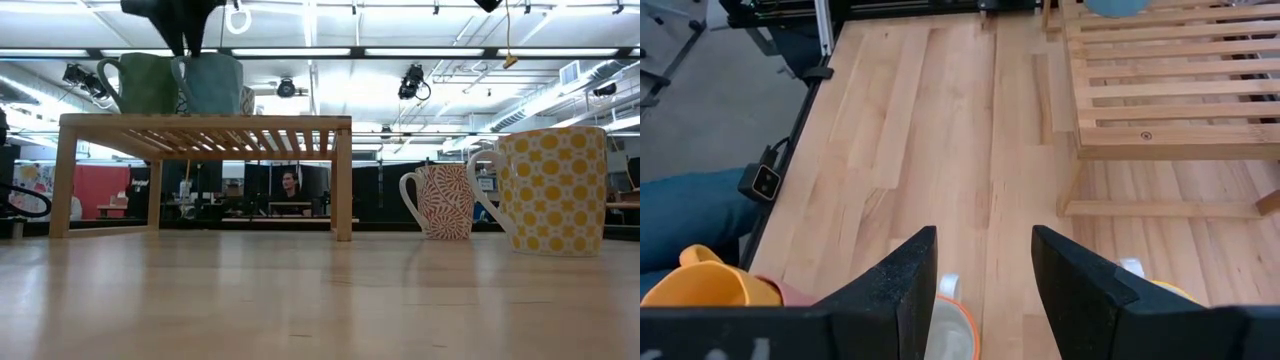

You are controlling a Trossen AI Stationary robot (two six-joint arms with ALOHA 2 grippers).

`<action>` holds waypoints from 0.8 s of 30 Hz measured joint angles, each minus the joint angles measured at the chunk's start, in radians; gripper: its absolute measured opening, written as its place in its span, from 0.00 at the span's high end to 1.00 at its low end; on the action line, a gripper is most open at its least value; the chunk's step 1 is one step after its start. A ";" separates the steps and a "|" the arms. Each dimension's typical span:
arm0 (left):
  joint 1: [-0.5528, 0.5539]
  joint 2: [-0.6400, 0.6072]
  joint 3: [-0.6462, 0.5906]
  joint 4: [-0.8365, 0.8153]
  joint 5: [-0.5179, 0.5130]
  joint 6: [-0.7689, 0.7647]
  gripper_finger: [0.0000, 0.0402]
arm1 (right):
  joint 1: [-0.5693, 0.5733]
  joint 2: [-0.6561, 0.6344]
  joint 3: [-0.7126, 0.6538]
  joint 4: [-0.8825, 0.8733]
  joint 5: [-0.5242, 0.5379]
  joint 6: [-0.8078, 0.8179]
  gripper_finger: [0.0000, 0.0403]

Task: Place coffee mugs
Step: Put the white-orange patterned mug on the shelf

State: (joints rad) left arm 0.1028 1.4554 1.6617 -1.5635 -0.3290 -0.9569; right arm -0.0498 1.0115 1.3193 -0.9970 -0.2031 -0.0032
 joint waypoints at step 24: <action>-0.333 0.025 0.144 0.411 -0.252 0.484 0.63 | -0.055 0.001 0.000 -0.008 0.254 0.128 0.58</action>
State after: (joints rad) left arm -0.2306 1.4808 1.8061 -1.1526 -0.5808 -0.4728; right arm -0.1051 1.0122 1.3193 -1.0048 0.0507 0.1245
